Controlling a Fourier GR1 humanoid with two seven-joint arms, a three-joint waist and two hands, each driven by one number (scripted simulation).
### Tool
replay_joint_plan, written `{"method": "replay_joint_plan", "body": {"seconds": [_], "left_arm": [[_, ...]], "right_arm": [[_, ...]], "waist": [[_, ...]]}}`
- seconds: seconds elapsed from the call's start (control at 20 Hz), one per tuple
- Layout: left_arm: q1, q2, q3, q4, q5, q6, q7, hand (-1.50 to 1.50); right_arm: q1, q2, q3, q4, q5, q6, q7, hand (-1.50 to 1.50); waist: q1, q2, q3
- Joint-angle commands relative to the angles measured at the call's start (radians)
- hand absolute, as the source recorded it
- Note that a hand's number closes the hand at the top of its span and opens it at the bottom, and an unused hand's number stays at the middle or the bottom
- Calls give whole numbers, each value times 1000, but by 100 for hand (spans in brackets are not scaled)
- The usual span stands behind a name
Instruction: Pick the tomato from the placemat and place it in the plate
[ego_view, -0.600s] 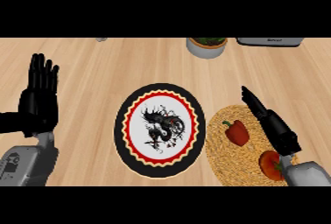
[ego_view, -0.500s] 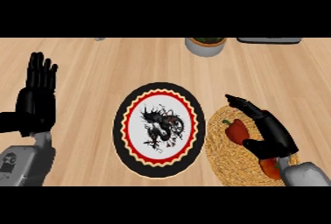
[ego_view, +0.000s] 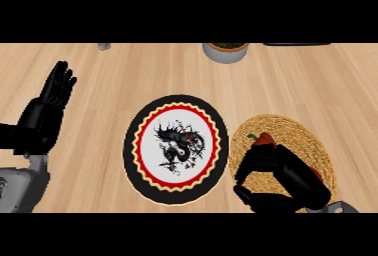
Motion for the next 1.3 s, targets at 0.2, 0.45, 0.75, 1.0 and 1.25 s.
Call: {"method": "replay_joint_plan", "body": {"seconds": [0.2, 0.45, 0.75, 1.0, 1.25], "left_arm": [[-25, 38, 3, -16, 14, -68, 49, 0], [-25, 11, -5, -44, -22, -55, 77, 0], [16, 21, -2, -105, -27, -52, 111, 0], [7, 23, 17, -102, -19, -54, 113, 0], [-10, 14, 13, -109, -31, -43, 130, 0]], "right_arm": [[315, 107, 18, 58, -143, -113, -481, -150], [394, -46, -150, -66, -241, -38, -618, -150], [489, -222, -273, -275, -74, -136, -349, -150], [549, -395, -394, -336, 54, -116, -111, -150], [615, -541, -426, -456, 152, 17, 144, -150]], "waist": [[10, 28, 5], [14, 26, 2], [7, 20, -1], [3, 21, -4], [10, 23, -4]]}}
